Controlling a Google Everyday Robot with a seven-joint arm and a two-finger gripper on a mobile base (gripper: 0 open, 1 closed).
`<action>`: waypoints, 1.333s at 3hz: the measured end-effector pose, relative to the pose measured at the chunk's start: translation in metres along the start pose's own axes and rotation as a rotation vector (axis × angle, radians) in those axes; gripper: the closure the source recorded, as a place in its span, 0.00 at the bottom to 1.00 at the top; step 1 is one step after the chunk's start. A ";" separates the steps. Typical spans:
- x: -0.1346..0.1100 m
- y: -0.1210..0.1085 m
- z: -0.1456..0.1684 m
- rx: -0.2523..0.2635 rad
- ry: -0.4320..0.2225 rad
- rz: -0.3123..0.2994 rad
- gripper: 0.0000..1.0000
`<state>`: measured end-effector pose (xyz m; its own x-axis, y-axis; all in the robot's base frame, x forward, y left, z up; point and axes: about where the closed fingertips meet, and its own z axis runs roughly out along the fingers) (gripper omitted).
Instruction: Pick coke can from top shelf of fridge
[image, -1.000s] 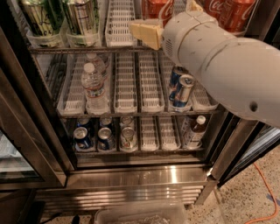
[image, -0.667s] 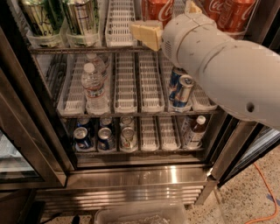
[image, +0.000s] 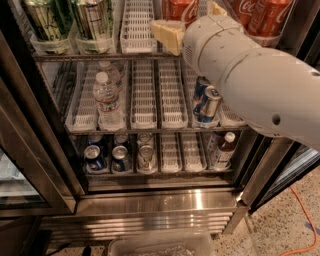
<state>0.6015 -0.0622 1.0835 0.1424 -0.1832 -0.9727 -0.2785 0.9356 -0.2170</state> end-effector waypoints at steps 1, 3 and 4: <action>0.002 -0.003 0.005 0.013 -0.004 0.013 0.26; 0.012 -0.007 0.025 0.042 0.007 0.019 0.25; 0.013 -0.007 0.028 0.040 0.011 0.020 0.44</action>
Offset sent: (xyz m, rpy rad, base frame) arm 0.0230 -0.0084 -0.0089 0.0354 0.0087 -0.0433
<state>0.6319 -0.0624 1.0750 0.1269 -0.1671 -0.9777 -0.2429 0.9505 -0.1940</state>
